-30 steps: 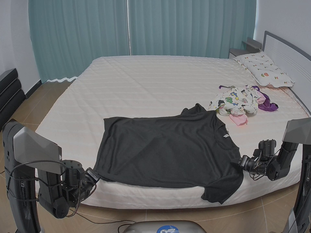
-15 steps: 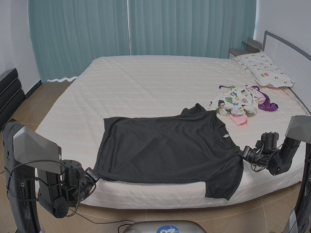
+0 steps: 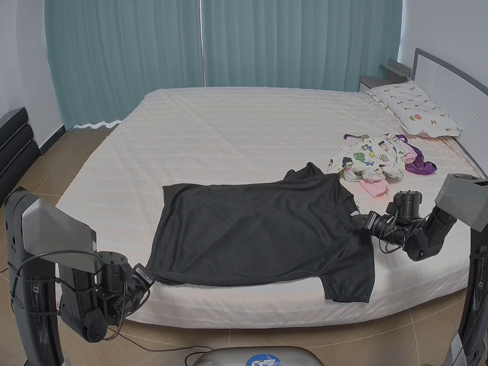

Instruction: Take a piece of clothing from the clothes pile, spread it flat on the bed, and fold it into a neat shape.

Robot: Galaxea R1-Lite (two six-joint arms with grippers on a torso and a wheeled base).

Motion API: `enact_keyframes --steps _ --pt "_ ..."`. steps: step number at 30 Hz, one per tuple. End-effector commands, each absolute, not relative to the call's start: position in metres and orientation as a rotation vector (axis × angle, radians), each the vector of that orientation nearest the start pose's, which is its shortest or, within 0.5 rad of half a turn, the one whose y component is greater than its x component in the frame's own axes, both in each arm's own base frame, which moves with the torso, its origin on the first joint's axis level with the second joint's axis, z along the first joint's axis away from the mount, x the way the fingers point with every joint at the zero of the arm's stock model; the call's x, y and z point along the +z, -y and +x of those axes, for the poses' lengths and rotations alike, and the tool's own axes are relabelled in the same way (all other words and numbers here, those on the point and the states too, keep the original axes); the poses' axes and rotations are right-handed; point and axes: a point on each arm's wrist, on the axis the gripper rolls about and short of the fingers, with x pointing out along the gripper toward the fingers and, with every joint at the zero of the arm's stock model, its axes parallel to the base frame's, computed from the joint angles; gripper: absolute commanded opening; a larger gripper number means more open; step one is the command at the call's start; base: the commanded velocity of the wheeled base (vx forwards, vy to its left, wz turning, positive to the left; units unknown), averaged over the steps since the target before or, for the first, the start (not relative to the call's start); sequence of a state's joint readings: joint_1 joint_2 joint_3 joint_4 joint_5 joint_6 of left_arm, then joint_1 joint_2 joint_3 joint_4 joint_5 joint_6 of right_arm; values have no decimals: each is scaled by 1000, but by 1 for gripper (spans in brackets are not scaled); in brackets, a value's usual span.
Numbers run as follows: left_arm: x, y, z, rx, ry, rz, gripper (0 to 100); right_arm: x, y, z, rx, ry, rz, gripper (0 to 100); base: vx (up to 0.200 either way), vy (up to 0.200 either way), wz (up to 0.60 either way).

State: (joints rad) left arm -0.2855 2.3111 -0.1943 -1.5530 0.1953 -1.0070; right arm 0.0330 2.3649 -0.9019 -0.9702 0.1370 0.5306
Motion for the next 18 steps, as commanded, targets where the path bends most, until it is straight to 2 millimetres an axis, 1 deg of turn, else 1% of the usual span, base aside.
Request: enact_keyframes --steps 1,2,3,4,5,7,8,11,13,15,17,18 --pt "-23 70 254 186 -533 -849 0 -8 -2 399 -32 -519 546 100 0 0 0" --pt "-23 70 254 187 -534 -850 0 -4 4 394 -57 -515 551 100 0 0 0" --pt "-23 70 254 187 -534 -850 0 -1 7 388 -64 -522 558 100 0 0 0" --pt "-23 70 254 187 -534 -850 0 -1 7 388 -64 -522 558 100 0 0 0" --pt "-23 70 254 189 -535 -849 0 5 10 372 -69 -538 566 100 0 0 0" --pt "-23 70 254 189 -533 -851 0 10 8 356 -48 -569 575 100 0 0 0" --pt "-23 70 254 188 -532 -851 0 11 6 340 -20 -609 582 100 0 0 0" --pt "-22 70 254 188 -532 -851 0 10 2 314 31 -683 592 100 0 0 0" --pt "-23 69 252 192 -539 -849 0 3 -2 300 48 -750 596 100 0 0 0" --pt "-23 69 251 191 -542 -846 0 -6 -5 293 52 -790 575 100 0 0 0" --pt "-23 69 251 191 -542 -846 0 -12 -6 293 58 -806 561 100 0 0 0" --pt "-23 69 251 191 -542 -846 0 -12 -6 293 58 -806 561 100 0 0 0"
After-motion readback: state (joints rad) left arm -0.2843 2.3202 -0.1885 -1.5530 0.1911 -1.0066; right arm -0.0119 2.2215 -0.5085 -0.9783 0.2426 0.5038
